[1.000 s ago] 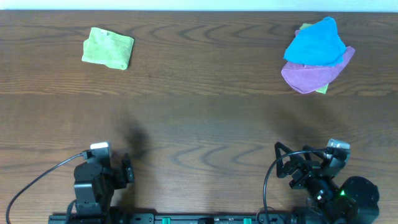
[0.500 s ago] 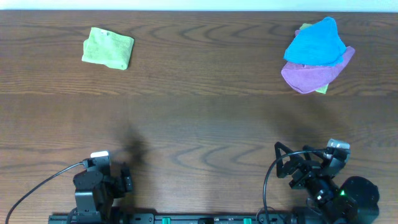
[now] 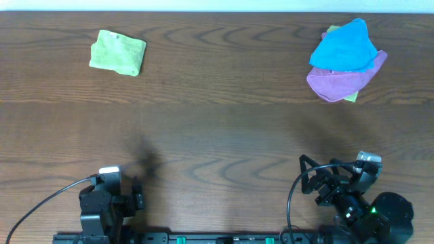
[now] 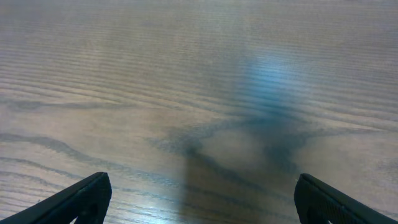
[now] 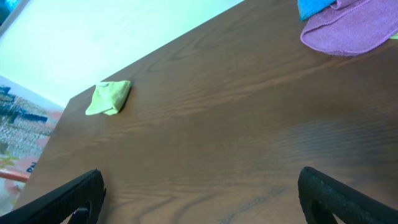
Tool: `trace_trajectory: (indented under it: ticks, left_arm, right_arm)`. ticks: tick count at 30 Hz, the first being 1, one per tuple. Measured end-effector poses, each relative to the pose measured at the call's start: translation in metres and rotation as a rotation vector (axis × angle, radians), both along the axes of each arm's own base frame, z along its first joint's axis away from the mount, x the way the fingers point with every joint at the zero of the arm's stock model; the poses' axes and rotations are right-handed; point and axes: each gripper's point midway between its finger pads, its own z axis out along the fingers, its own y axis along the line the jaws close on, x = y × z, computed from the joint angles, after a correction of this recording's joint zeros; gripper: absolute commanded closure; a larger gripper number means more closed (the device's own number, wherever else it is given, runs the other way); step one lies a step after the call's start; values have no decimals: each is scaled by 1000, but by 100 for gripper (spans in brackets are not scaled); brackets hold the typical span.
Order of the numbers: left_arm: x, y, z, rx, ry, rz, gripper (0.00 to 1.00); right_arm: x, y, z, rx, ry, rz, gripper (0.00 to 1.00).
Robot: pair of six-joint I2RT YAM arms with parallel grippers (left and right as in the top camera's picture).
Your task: Fold the cloth
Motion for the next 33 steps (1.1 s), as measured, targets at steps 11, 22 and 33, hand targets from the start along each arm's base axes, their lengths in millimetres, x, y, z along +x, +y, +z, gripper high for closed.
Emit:
trace_trajectory:
  ticks: [11, 22, 33]
  left_arm:
    - [-1, 3, 0, 12, 2, 13, 5]
    - [-1, 3, 0, 12, 2, 13, 5]
    - [-1, 3, 0, 12, 2, 13, 5]
  right_arm:
    - [0, 0, 0, 0, 0, 0, 1]
    - [0, 0, 0, 0, 0, 0, 1]
    - [2, -19, -21, -78, 55, -86, 1]
